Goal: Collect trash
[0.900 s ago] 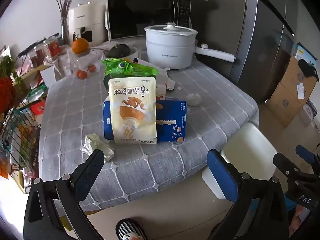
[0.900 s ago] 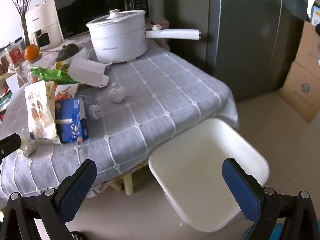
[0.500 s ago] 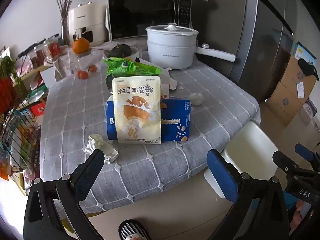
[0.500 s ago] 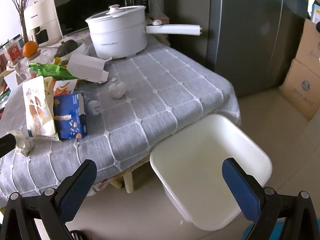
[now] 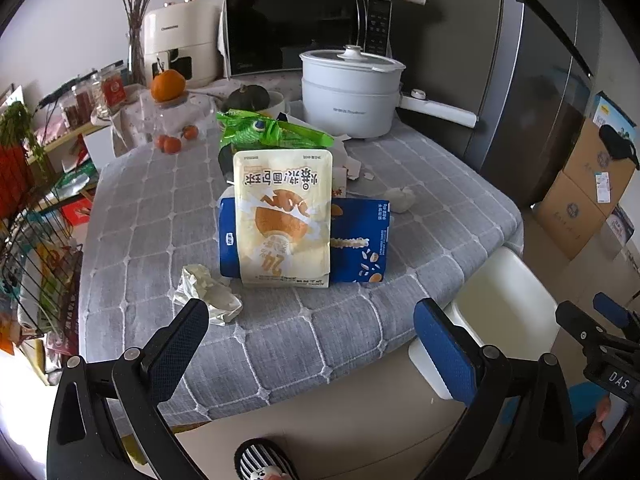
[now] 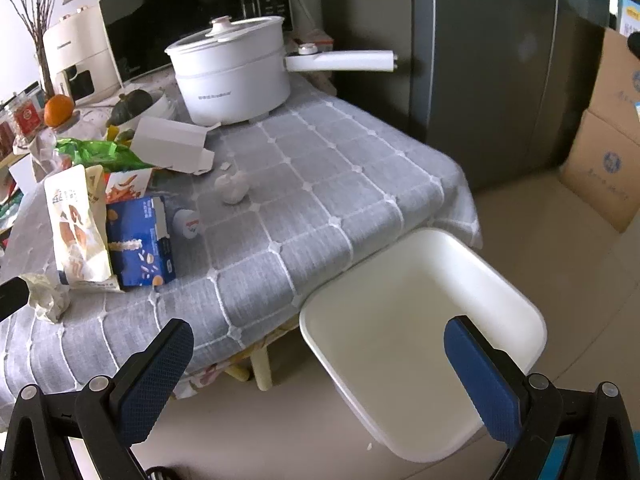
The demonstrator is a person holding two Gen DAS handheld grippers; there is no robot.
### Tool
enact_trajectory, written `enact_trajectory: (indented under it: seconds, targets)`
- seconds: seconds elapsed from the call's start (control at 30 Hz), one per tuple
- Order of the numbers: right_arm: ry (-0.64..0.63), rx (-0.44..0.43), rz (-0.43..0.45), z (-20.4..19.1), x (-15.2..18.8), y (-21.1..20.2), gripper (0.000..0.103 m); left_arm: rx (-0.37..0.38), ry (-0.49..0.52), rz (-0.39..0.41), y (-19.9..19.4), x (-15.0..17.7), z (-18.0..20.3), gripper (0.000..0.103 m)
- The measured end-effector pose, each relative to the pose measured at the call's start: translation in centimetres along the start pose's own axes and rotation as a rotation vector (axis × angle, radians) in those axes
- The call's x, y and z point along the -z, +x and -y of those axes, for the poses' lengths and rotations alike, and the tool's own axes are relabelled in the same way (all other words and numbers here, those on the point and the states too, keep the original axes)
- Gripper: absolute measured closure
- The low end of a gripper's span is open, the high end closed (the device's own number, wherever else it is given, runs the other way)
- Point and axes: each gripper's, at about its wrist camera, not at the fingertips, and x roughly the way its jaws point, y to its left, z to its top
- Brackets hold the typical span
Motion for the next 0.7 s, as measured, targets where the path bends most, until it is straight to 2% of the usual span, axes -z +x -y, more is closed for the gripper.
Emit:
enact_trajectory:
  seconds: [0.47, 0.7]
  targets:
    - [-0.009, -0.006, 0.010, -0.34, -0.06, -0.17, 0.000, 0.005, 0.018, 0.007, -0.24, 0.14, 0.20, 0.000]
    - [-0.017, -0.009, 0.043, -0.63, -0.22, -0.67, 0.000, -0.004, 0.019, 0.015, -0.34, 0.20, 0.14, 0.000]
